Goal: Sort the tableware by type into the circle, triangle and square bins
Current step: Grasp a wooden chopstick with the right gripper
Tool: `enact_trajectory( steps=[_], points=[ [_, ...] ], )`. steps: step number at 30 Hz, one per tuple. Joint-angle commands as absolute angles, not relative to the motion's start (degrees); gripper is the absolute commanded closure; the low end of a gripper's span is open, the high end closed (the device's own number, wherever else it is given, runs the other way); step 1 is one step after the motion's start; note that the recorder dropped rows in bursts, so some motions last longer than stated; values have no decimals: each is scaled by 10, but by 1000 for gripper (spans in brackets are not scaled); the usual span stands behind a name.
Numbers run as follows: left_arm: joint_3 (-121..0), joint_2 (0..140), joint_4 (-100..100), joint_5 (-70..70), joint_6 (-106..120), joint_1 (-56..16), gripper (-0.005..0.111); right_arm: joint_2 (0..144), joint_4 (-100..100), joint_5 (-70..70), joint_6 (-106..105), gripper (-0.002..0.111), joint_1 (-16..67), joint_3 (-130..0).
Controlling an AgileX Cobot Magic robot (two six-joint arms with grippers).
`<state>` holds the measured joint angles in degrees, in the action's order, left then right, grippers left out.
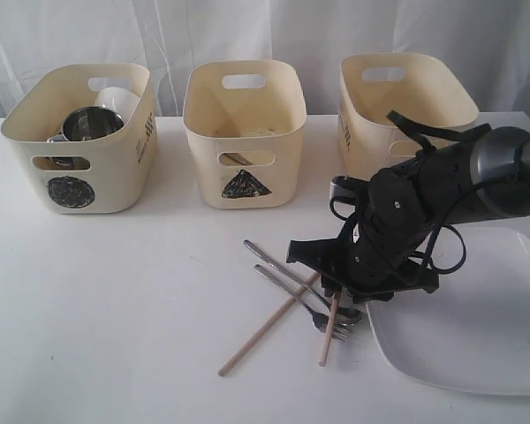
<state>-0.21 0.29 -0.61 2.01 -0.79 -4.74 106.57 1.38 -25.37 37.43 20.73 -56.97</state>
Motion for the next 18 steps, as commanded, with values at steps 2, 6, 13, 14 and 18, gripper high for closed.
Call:
enact_trajectory(
  steps=[2,6,13,14,18],
  points=[
    [0,0,-12,17,-11,-48,93,1068,21,-256,377,72,205,-566],
    [0,0,-12,17,-11,-48,93,1068,21,-254,375,78,205,-566],
    [0,0,-12,17,-11,-48,93,1068,20,-256,357,92,205,-566],
    [0,0,-12,17,-11,-48,93,1068,20,-256,357,95,205,-566],
    [0,0,-12,17,-11,-48,93,1068,20,-256,357,103,205,-566]
  ],
)
